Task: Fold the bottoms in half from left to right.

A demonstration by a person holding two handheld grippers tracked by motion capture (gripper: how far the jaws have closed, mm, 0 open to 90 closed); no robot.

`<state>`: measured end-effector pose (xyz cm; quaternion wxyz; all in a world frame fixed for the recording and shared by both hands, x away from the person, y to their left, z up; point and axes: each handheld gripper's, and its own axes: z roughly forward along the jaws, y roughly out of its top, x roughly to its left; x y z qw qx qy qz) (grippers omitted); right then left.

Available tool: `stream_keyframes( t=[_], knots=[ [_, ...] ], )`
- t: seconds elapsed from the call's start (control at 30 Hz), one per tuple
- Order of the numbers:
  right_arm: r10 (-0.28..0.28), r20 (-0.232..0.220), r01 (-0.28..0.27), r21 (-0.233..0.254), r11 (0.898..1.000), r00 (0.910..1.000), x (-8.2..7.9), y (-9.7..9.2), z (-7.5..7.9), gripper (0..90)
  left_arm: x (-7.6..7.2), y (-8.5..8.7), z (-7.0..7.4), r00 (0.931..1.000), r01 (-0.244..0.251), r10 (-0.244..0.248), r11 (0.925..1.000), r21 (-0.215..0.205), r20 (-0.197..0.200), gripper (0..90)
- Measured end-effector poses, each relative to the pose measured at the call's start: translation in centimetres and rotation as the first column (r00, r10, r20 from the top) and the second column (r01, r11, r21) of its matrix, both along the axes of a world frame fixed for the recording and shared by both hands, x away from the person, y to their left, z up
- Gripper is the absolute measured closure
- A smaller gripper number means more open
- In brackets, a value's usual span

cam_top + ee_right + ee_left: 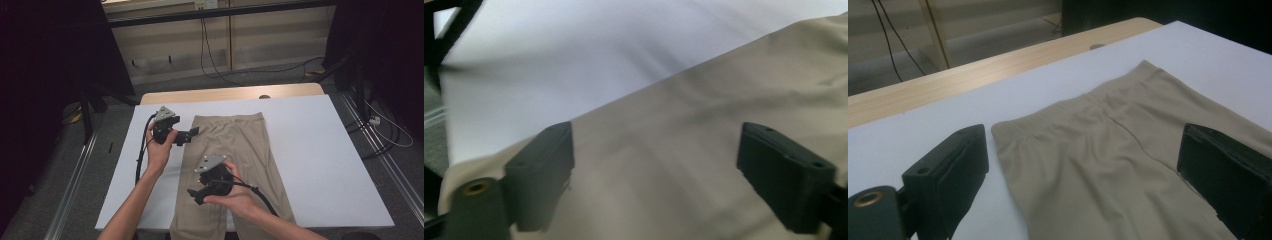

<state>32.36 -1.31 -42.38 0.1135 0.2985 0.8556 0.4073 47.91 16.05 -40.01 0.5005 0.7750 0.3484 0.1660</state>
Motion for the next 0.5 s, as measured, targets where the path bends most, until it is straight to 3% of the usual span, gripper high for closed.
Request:
stream_keyframes(
  t=[0.07,0.17,0.2,0.23,0.3,0.4,0.47,0.5],
  knots=[
    [0.030,-0.041,-0.030,-0.017,0.999,0.9987,0.5,1.6,-0.2,15.5,0.6,-0.3,-0.8,0.9998,-0.020,0.020,0.9987,0.046,0.006,6.3],
    [0.052,-0.021,-0.053,-0.058,0.997,0.9984,0.4,3.1,-0.5,25.7,1.1,-0.1,-1.9,0.9995,-0.011,0.013,0.9973,0.072,-0.030,5.8],
    [0.052,-0.021,-0.053,-0.058,0.997,0.9984,0.4,3.1,-0.5,25.7,1.1,-0.1,-1.9,0.9995,-0.011,0.013,0.9973,0.072,-0.030,5.9],
    [0.065,-0.034,-0.066,-0.030,0.997,0.9973,0.4,3.7,-0.8,29.8,1.2,0.2,-2.0,0.9989,-0.010,0.012,0.9987,0.049,-0.045,5.9],
    [0.066,-0.027,-0.067,-0.032,0.997,0.9975,0.6,4.3,-1.2,39.6,1.2,0.7,-1.8,0.9987,-0.032,0.033,0.9989,0.034,-0.039,5.0],
    [0.047,-0.036,-0.048,-0.033,0.998,0.9982,0.7,4.7,-1.7,46.0,1.3,0.8,-1.9,0.9986,-0.044,0.045,0.9979,0.048,-0.026,5.0],
    [0.050,-0.045,-0.052,-0.037,0.998,0.9977,0.8,5.2,-2.2,51.0,1.3,0.8,-2.1,0.9985,-0.038,0.039,0.9982,0.046,-0.039,5.0],
    [0.052,-0.066,-0.055,-0.045,0.997,0.9965,0.7,5.6,-2.6,52.9,1.3,0.7,-2.3,0.9985,-0.034,0.037,0.9974,0.064,-0.041,5.0]
  ],
)
